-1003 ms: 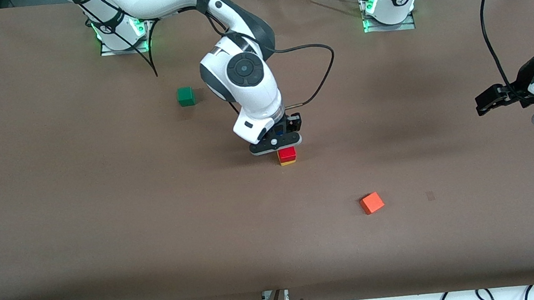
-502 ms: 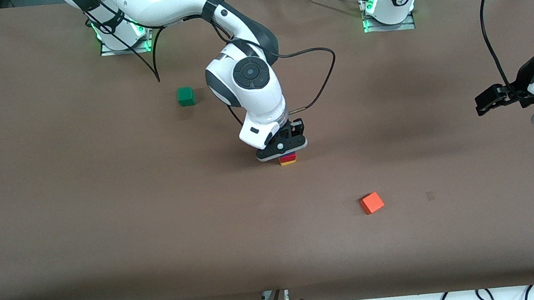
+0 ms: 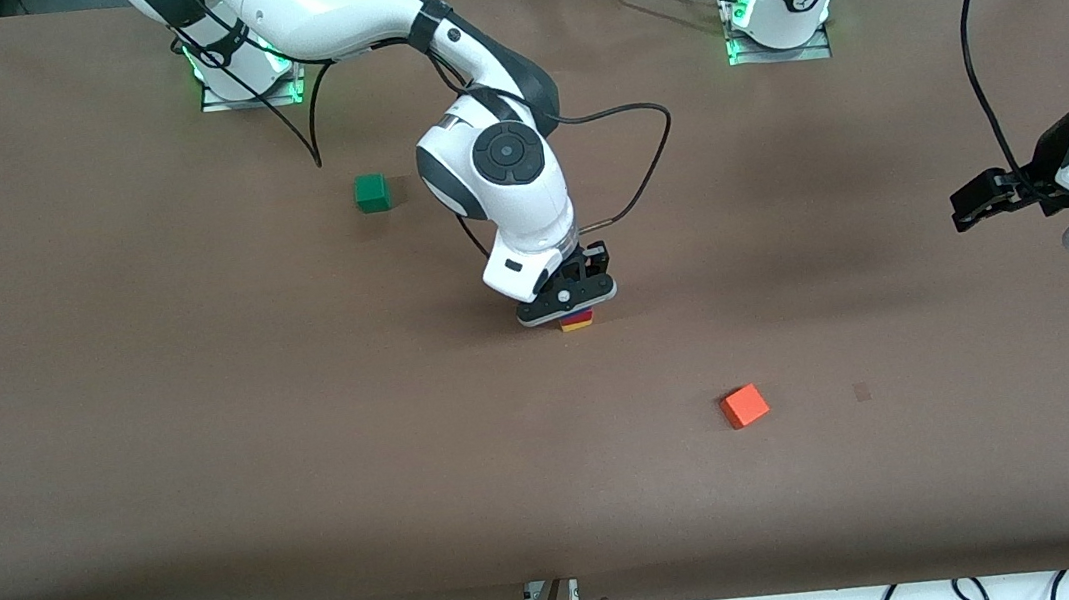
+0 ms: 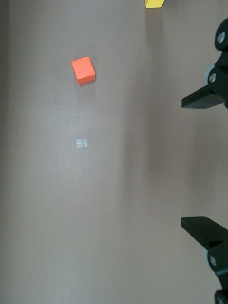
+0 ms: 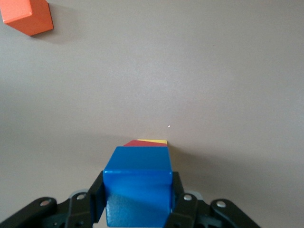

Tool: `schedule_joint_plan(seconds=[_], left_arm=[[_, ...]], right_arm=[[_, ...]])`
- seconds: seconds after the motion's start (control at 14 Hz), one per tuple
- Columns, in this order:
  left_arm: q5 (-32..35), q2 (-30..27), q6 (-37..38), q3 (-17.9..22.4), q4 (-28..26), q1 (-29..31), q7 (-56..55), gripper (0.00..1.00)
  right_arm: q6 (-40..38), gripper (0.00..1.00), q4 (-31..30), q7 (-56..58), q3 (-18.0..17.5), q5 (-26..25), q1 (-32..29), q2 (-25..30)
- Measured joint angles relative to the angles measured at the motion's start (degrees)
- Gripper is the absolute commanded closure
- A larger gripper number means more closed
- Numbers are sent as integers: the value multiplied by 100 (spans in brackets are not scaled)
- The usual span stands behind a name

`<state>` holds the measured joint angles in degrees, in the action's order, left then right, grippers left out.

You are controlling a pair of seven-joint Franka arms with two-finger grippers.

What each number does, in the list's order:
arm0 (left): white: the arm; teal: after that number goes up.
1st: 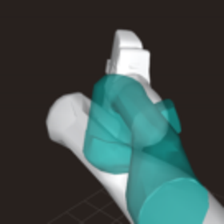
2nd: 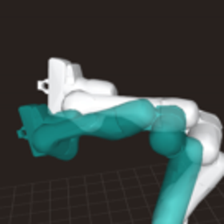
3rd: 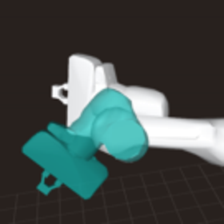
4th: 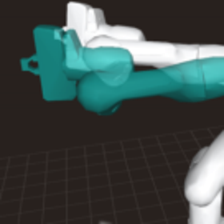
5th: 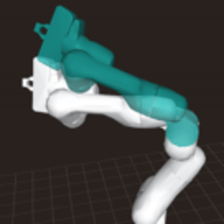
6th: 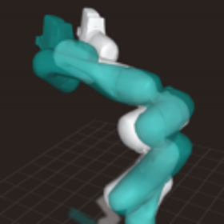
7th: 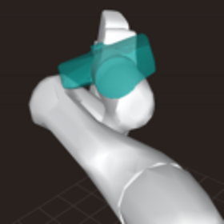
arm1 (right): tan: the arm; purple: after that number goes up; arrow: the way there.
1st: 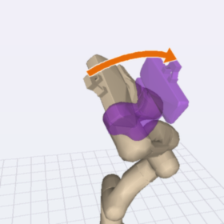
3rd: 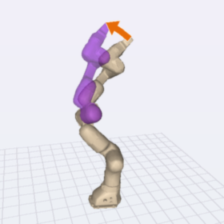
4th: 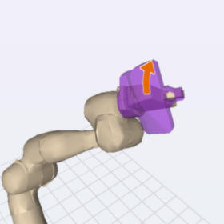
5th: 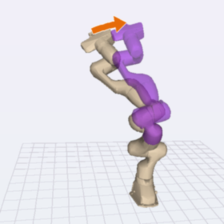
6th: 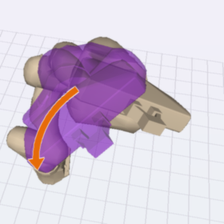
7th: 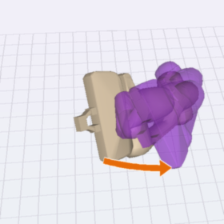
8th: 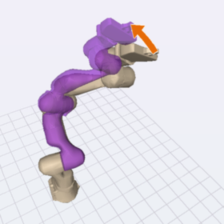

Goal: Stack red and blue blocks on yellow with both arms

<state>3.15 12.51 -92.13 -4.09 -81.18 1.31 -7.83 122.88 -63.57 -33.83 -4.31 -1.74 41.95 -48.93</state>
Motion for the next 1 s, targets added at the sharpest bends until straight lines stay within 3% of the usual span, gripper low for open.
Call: schedule_joint_plan(seconds=[0.36,0.5,0.64,0.79,0.86,0.93,1.0], left_arm=[[0,12,0,0,0,0,0,0],[0,16,0,-3,0,-10,0,0],[0,18,0,-11,0,-17,0,0],[0,19,0,-11,0,-16,0,0],[0,19,0,-10,0,-11,0,0],[0,19,0,-8,0,-6,0,0],[0,19,0,-6,0,-3,0,0]], right_arm=[[-7,77,0,0,0,0,16,-42],[-9,61,0,0,0,0,16,-68],[-9,35,0,-7,0,3,16,-89],[-9,24,0,-65,0,8,16,-92],[-9,6,0,-96,0,9,16,-92],[-9,0,1,-132,0,12,16,-92],[-8,0,4,-205,-1,14,16,-92]])
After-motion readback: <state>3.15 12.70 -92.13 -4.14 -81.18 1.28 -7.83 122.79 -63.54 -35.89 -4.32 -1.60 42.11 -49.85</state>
